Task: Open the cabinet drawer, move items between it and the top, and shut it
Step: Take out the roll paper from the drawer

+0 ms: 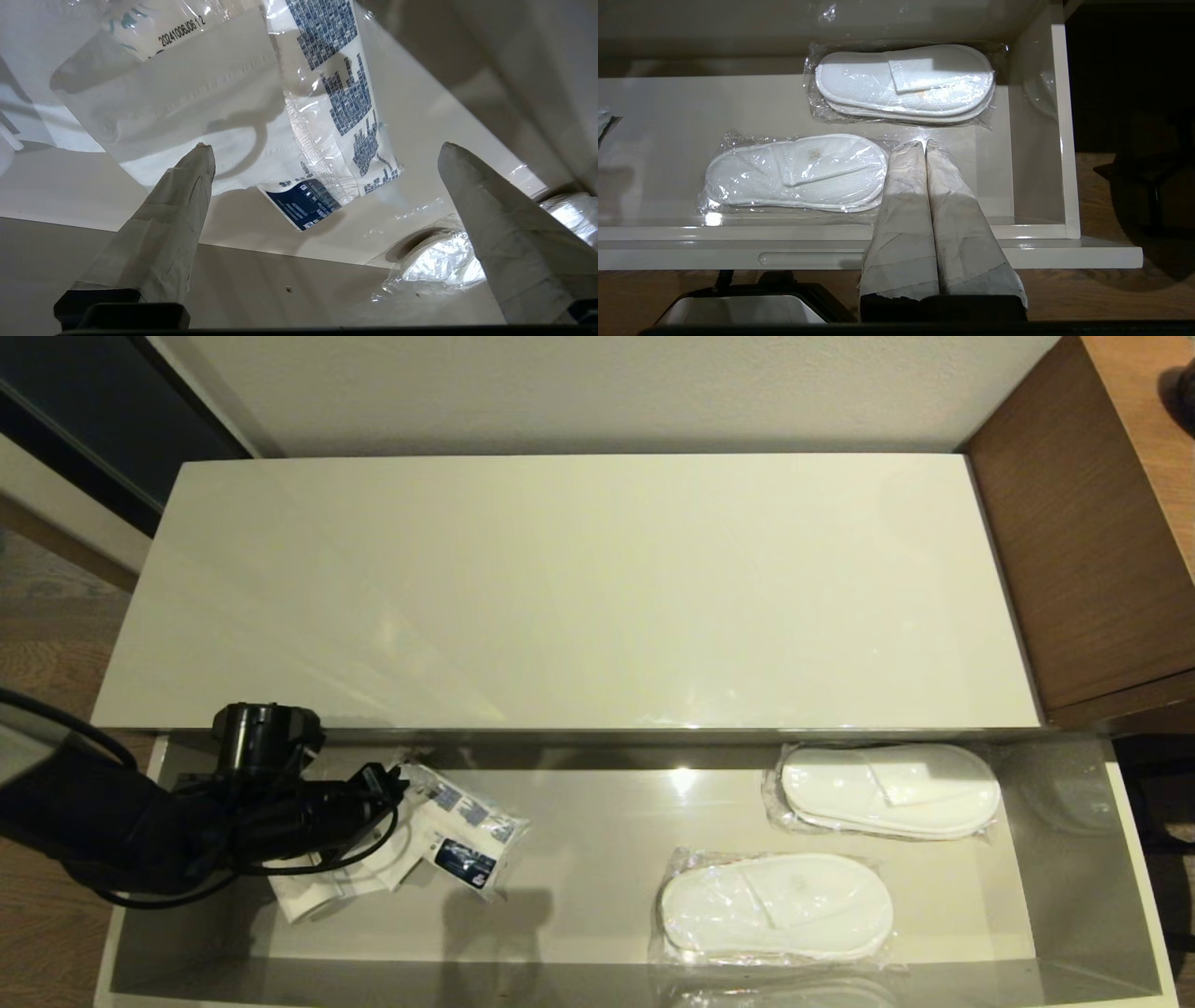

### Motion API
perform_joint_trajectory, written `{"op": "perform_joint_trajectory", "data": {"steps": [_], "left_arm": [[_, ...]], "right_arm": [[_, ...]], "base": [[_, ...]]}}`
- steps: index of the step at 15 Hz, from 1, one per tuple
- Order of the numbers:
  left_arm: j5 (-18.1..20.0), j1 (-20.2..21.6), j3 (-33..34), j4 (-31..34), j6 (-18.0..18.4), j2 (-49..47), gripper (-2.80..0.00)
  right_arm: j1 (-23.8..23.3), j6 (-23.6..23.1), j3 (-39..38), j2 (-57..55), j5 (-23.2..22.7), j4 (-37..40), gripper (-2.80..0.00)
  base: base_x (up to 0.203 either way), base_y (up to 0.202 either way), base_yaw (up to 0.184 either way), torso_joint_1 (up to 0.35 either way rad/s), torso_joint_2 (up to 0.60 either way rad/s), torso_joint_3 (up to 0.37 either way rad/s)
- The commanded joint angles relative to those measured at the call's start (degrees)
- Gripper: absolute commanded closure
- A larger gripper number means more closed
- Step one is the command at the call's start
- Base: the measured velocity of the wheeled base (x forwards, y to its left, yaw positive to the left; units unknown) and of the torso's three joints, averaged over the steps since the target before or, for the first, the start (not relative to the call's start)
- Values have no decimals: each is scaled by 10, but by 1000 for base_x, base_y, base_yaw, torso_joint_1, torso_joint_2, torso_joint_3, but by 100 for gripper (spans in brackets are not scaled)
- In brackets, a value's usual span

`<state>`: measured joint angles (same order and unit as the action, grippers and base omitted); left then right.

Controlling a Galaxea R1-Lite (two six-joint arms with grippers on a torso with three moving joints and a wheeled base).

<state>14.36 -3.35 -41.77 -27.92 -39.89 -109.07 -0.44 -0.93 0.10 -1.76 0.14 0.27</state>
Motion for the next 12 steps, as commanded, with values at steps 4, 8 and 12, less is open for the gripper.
{"op": "perform_joint_trajectory", "data": {"steps": [4, 8, 12], "left_arm": [[4, 33, 0, -1, -22, 15, -280], [7, 65, 39, 0, -36, 64, -280], [35, 109, 71, 7, -47, 105, -280]], "right_arm": [[0, 0, 0, -1, 0, 0, 0], [0, 0, 0, -1, -1, 0, 0], [0, 0, 0, 0, 0, 0, 0]], "base": [[0, 0, 0, 0, 0, 0], [0, 0, 0, 0, 0, 0], [0, 0, 0, 0, 0, 0]]}}
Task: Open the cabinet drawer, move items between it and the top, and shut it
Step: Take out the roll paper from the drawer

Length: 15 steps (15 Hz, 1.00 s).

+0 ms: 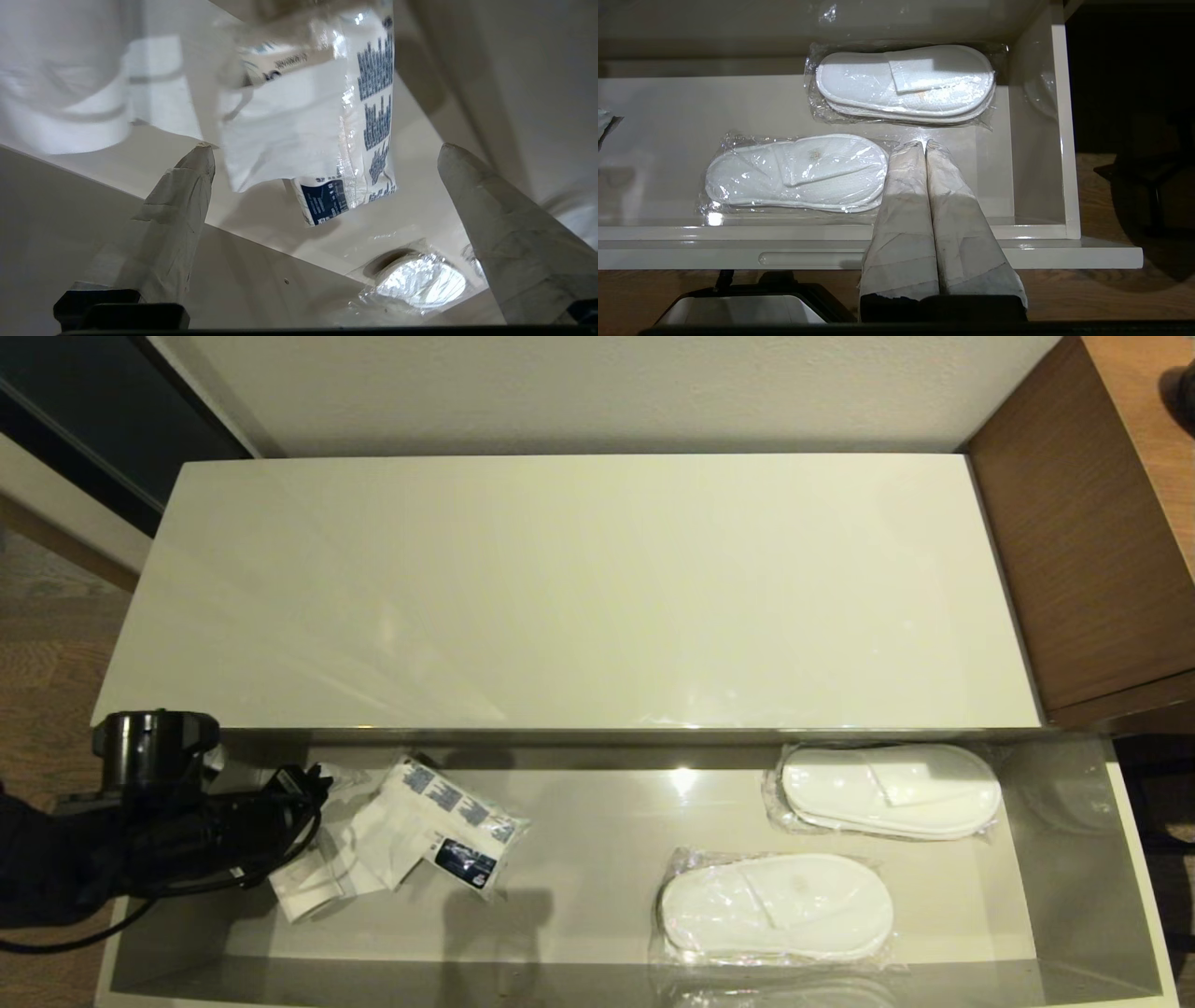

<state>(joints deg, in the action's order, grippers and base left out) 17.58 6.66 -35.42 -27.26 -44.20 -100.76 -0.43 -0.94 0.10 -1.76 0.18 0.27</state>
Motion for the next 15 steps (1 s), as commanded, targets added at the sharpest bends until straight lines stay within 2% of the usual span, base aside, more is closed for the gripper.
{"op": "perform_joint_trajectory", "data": {"steps": [1, 2, 3, 8, 12, 14, 15], "left_arm": [[4, 17, 7, 6, -28, 17, -280], [5, 28, 3, 16, -62, 0, -280], [6, 34, 0, 25, -78, -7, -280], [-3, 41, -13, 42, -97, -61, -280], [-24, 57, -16, 45, -104, -85, -280], [-42, 94, -16, 42, -103, -114, -280], [-45, 99, -16, 41, -101, -113, -280]], "right_arm": [[0, 0, 0, -1, -1, 0, 0], [0, 0, 0, 0, 0, 0, 0], [0, 0, 0, 0, 0, 0, 0], [0, 0, 0, -1, -1, 1, 0], [0, 0, 0, 0, 0, 0, 0], [0, 0, 0, 0, 0, 1, 0], [0, 0, 0, -1, 0, 0, 0]], "base": [[0, 0, 0, 0, 0, 0], [0, 0, 0, 0, 0, 0], [0, 0, 0, 0, 0, 0], [0, 0, 0, 0, 0, 0], [0, 0, 0, 0, 0, 0], [0, 0, 0, 0, 0, 0], [0, 0, 0, 0, 0, 0]]}}
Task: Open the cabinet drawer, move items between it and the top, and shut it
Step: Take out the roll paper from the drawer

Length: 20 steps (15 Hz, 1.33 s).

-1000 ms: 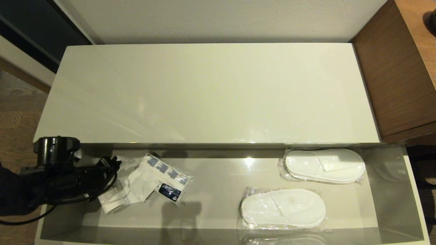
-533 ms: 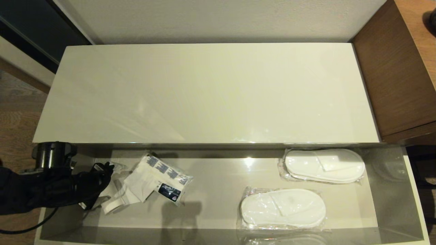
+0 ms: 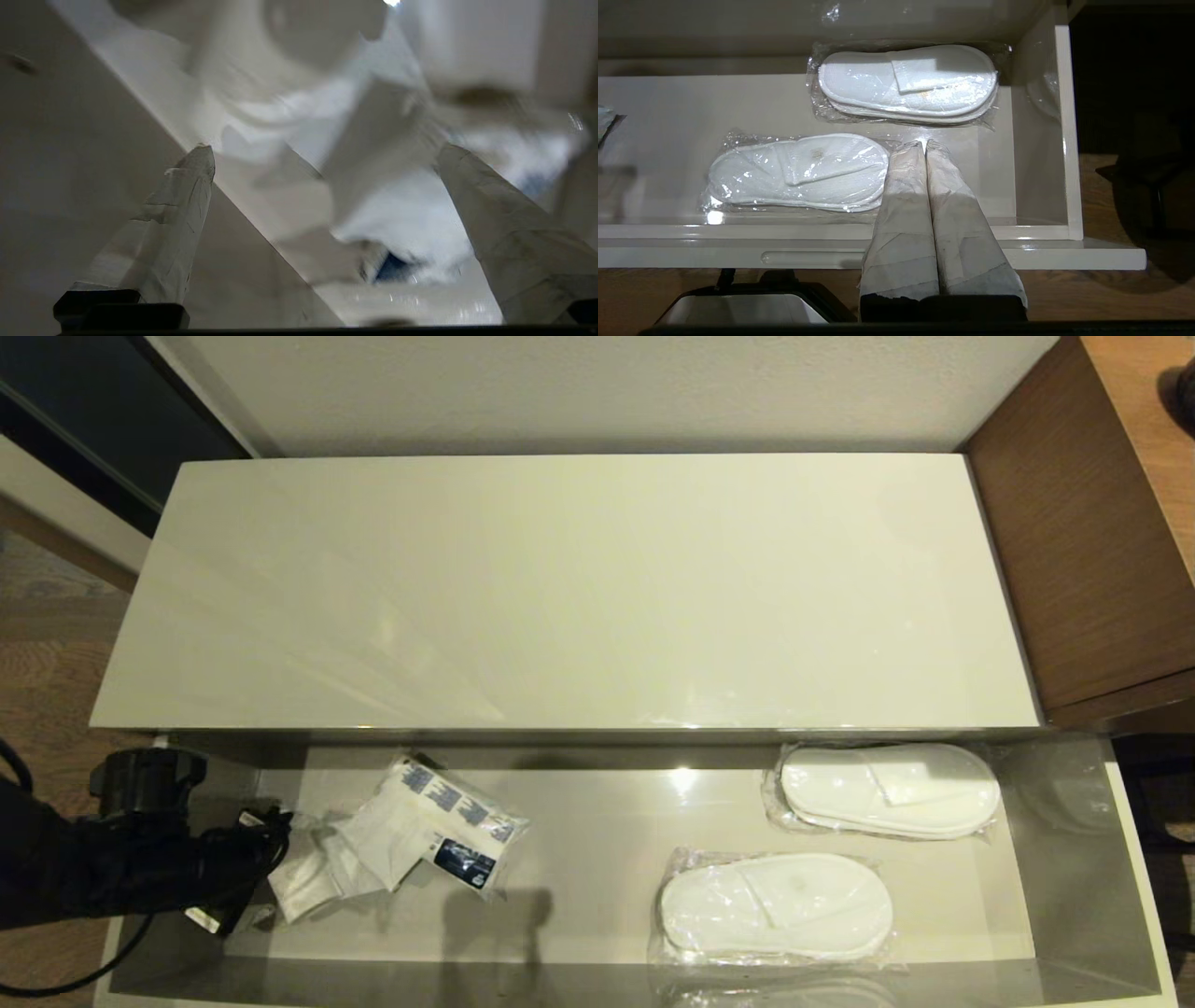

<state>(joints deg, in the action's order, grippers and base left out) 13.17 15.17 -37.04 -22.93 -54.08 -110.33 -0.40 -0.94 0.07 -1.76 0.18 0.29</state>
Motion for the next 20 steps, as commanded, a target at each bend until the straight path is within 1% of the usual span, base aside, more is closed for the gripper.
{"op": "perform_joint_trajectory", "data": {"steps": [1, 2, 3, 6, 8, 10, 13, 20], "left_arm": [[-1, -1, 0, -2, -2, -17, -280], [-2, -3, -1, -2, -1, -17, -280], [-7, 13, -2, -3, 3, -14, -280], [-13, 19, -15, -5, 11, -16, -280], [-14, 20, -21, -5, 34, -17, -280], [-14, 21, -34, -5, 43, -10, -280], [-13, 22, -44, -5, 50, 8, -280], [-14, 32, -64, -5, 61, -9, -280]], "right_arm": [[0, 0, 0, -1, 0, 0, 0], [0, 0, 0, -1, 0, 0, 0], [0, 0, 0, 0, 0, 0, 0], [0, 0, 0, 0, 0, 0, 0], [0, 0, 0, -1, 0, 0, 0], [0, 0, 0, 0, 0, 0, 0], [0, 0, 0, -1, 0, 0, 0], [0, 0, 0, -1, 0, 0, 0]], "base": [[0, 0, 0, 0, 0, 0], [0, 0, 0, 0, 0, 0], [0, 0, 0, 0, 0, 0], [0, 0, 0, 0, 0, 0], [0, 0, 0, 0, 0, 0], [0, 0, 0, 0, 0, 0], [0, 0, 0, 0, 0, 0], [0, 0, 0, 0, 0, 0]]}}
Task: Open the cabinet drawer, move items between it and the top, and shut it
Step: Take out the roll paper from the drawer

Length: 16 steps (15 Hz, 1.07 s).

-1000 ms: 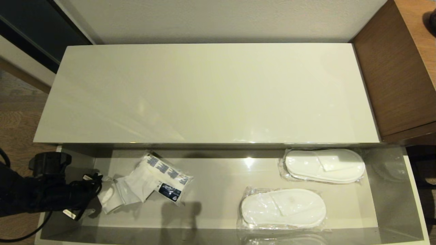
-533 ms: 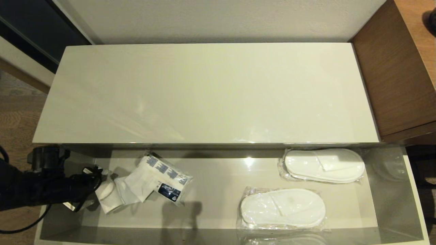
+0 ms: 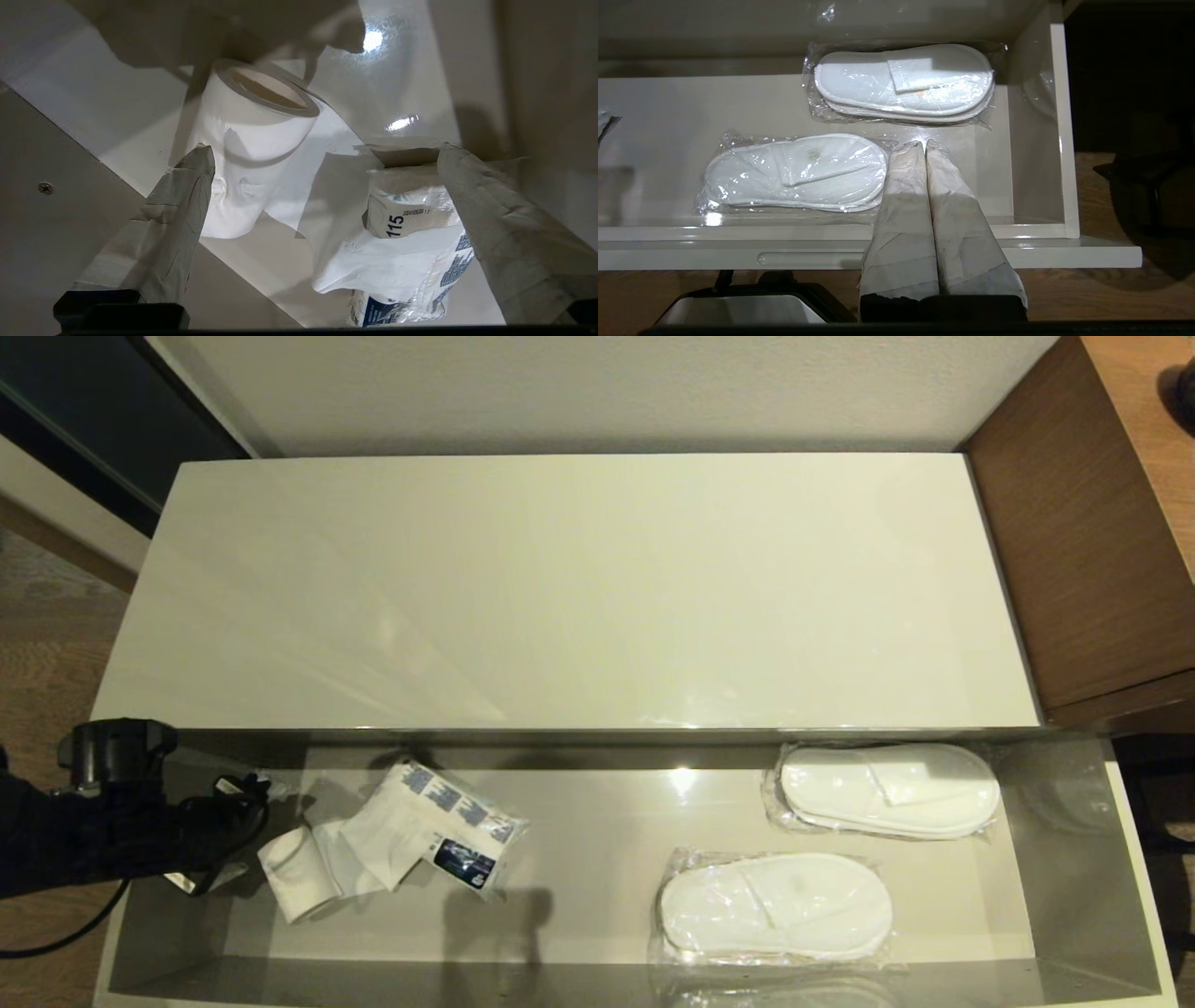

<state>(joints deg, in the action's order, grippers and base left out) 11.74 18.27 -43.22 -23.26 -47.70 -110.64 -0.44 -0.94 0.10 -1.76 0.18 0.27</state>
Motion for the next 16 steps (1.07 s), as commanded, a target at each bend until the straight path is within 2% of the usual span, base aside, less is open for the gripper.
{"op": "perform_joint_trajectory", "data": {"steps": [1, 10, 16], "left_arm": [[2, 2, -15, -1, 0, -10, -280], [6, 19, -28, -1, -3, -40, -280], [6, 20, 1, 0, -13, -31, -280]], "right_arm": [[0, 0, 0, 0, 0, 0, 0], [0, 0, 0, -1, 0, 1, 0], [0, 0, 0, -1, 0, 0, 0]], "base": [[0, 0, 0, 0, 0, 0], [0, 0, 0, 0, 0, 0], [0, 0, 0, 0, 0, 0]]}}
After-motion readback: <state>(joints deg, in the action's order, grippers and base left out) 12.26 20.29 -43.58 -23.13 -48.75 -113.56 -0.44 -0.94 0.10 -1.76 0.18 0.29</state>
